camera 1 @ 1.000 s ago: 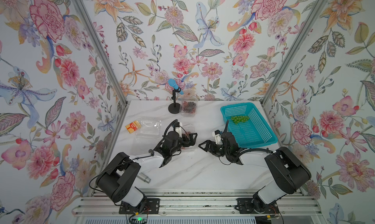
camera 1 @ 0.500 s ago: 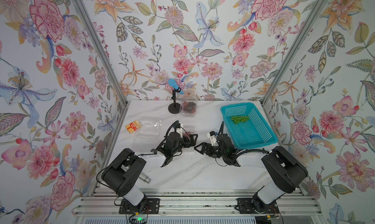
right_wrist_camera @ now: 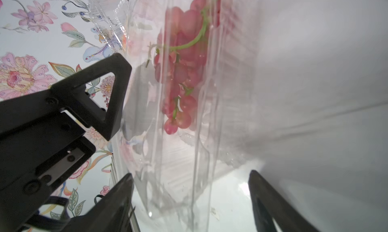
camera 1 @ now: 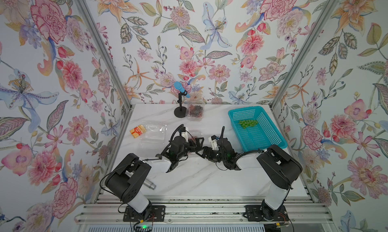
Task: Pack grapes into containers
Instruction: Adjust the packing box at the center of the board, then close the packing box at the center of the board.
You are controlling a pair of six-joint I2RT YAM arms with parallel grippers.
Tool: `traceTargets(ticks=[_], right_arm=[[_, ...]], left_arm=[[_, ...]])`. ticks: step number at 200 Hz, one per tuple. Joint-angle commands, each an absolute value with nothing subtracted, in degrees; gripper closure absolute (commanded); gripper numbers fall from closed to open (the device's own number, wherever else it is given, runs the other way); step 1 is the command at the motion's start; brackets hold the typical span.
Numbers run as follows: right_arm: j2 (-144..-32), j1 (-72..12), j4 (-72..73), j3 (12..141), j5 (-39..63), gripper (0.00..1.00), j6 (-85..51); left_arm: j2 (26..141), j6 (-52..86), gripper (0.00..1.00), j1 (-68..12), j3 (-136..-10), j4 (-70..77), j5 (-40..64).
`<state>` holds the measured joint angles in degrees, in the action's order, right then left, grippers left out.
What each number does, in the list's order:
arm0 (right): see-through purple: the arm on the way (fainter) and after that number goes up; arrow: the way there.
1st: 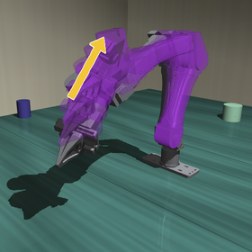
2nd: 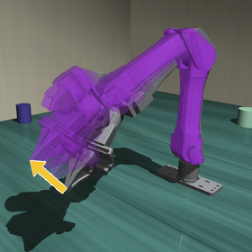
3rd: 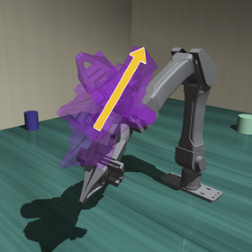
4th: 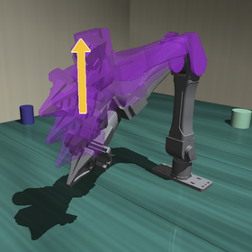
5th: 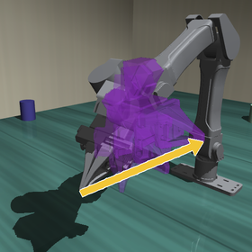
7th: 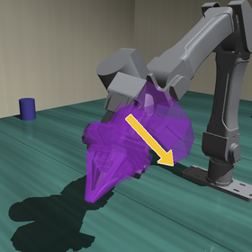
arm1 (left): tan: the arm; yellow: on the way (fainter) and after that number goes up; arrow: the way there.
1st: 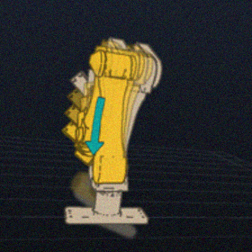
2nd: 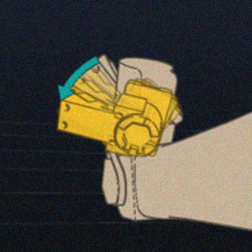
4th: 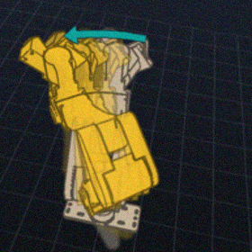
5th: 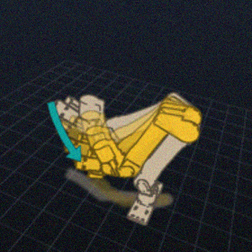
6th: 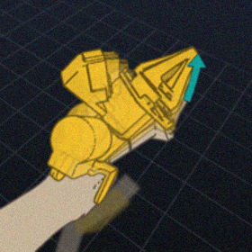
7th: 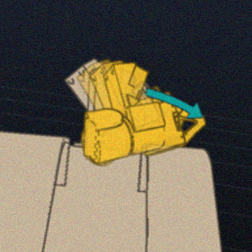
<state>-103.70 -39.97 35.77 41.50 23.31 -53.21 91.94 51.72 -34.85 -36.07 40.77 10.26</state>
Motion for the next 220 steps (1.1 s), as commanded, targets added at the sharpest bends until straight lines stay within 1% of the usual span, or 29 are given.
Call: traceTargets(ticks=[1, 27, 63, 99, 150, 155, 159, 182, 190, 205, 220], right_arm=[[-106.4, -40.3, 38.1, 44.2, 20.4, 0.19, -55.5], [-109.2, -40.1, 38.1, 47.2, 20.0, 0.23, -55.8], [-111.1, -39.6, 38.2, 49.6, 21.0, 0.23, -55.5], [-107.7, -38.1, 40.9, 45.4, 22.1, 0.20, -55.4], [-102.3, -37.5, 40.7, 39.7, 22.7, 0.20, -54.3], [-102.1, -37.5, 41.1, 39.2, 22.8, 0.20, -54.3], [-101.9, -35.9, 41.5, 38.8, 23.0, 0.21, -54.4], [-101.8, -35.0, 43.8, 37.6, 24.0, 0.24, -55.0], [-102.1, -34.6, 45.5, 37.2, 24.4, 0.26, -55.9], [-103.1, -33.8, 48.9, 36.3, 25.2, 0.33, -57.5], [-104.1, -33.4, 49.9, 36.2, 25.4, 0.37, -58.0]], left_arm=[[91.3, 52.2, 0.00, -33.7, -35.5, 39.6, 10.5], [90.7, 52.0, 0.00, -33.4, -35.8, 39.2, 10.3], [90.3, 52.3, 0.00, -33.1, -36.2, 39.0, 10.2], [90.4, 52.1, 0.00, -33.2, -36.5, 38.6, 10.2], [90.7, 53.2, 0.00, -33.2, -34.7, 40.2, 9.8], [90.6, 53.2, 0.00, -33.1, -34.5, 40.2, 9.7], [90.5, 53.2, 0.00, -33.2, -34.4, 40.2, 9.7], [90.2, 53.4, 0.00, -33.2, -33.7, 40.3, 9.4], [90.2, 53.4, 0.00, -33.2, -33.5, 40.4, 9.4], [90.2, 53.4, 0.00, -33.2, -33.2, 40.5, 9.4], [90.2, 53.4, 0.00, -33.2, -33.1, 40.5, 9.3]])
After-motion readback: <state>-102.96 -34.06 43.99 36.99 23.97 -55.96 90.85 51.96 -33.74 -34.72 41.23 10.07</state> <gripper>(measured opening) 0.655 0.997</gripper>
